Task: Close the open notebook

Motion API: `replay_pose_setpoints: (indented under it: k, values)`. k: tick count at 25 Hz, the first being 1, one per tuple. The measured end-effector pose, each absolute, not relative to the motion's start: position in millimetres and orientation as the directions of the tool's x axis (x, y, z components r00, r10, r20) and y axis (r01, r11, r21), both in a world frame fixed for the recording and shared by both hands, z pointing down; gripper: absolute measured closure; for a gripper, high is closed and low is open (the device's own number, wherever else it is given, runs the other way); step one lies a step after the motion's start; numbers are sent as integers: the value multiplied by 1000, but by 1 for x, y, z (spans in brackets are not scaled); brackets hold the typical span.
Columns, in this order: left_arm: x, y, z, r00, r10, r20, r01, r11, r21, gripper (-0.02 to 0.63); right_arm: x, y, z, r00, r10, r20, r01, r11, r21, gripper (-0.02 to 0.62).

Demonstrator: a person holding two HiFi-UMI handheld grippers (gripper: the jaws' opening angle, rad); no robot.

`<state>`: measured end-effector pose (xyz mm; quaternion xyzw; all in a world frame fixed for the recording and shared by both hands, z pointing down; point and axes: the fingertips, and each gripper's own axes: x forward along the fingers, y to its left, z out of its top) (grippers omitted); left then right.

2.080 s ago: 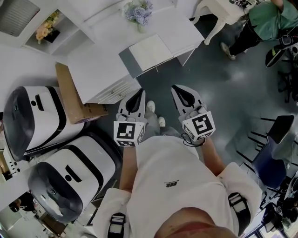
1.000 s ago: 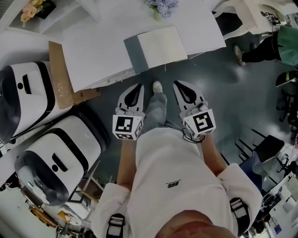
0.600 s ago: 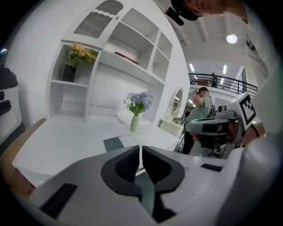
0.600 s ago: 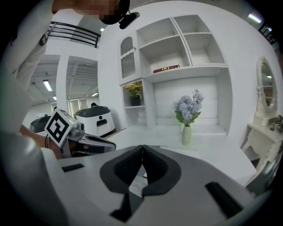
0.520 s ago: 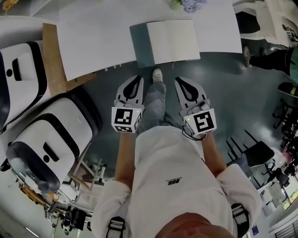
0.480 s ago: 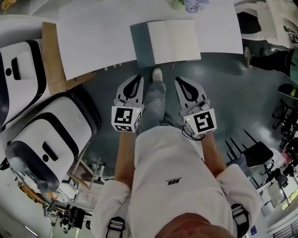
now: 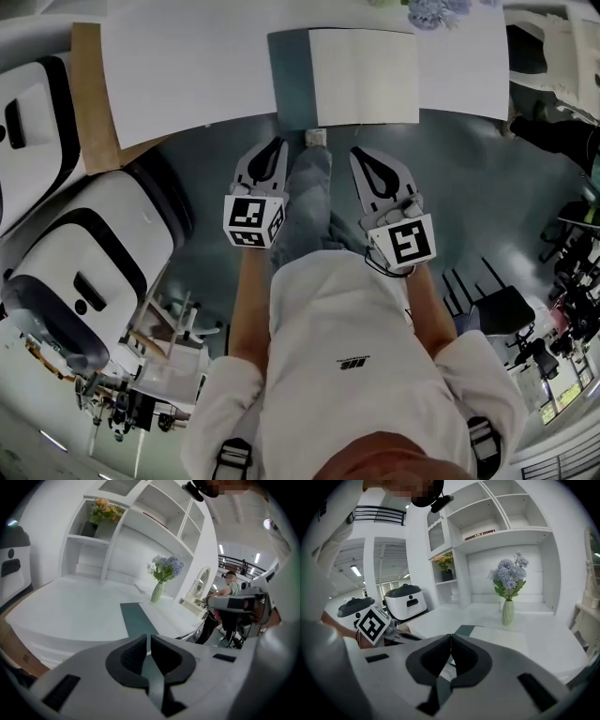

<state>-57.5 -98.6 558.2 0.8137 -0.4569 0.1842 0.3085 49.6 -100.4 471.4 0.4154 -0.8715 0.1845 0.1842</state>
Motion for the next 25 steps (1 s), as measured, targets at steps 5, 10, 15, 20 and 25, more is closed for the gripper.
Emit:
replay_pose_setpoints:
  k: [5, 10, 15, 20, 25]
  values:
    - [-56, -105, 583, 510, -606, 610, -860, -365, 357, 606, 50, -111, 486, -600, -631, 491, -779, 600, -182, 600]
    - [-58, -106, 597, 499, -591, 633, -866, -341, 365, 606, 52, -114, 495, -610, -608, 509, -766, 617, -181, 598]
    - [-59, -110, 608, 505, -574, 644, -863, -309, 400, 606, 53, -126, 494, -610, -612, 503, -770, 608, -195, 600]
    - [-60, -111, 620, 502, -563, 657, -863, -273, 425, 606, 54, -132, 499, -615, -598, 514, -763, 616, -197, 600]
    - [-59, -112, 625, 518, -551, 654, -852, -265, 451, 606, 48, -139, 501, -625, -588, 513, -753, 627, -199, 600]
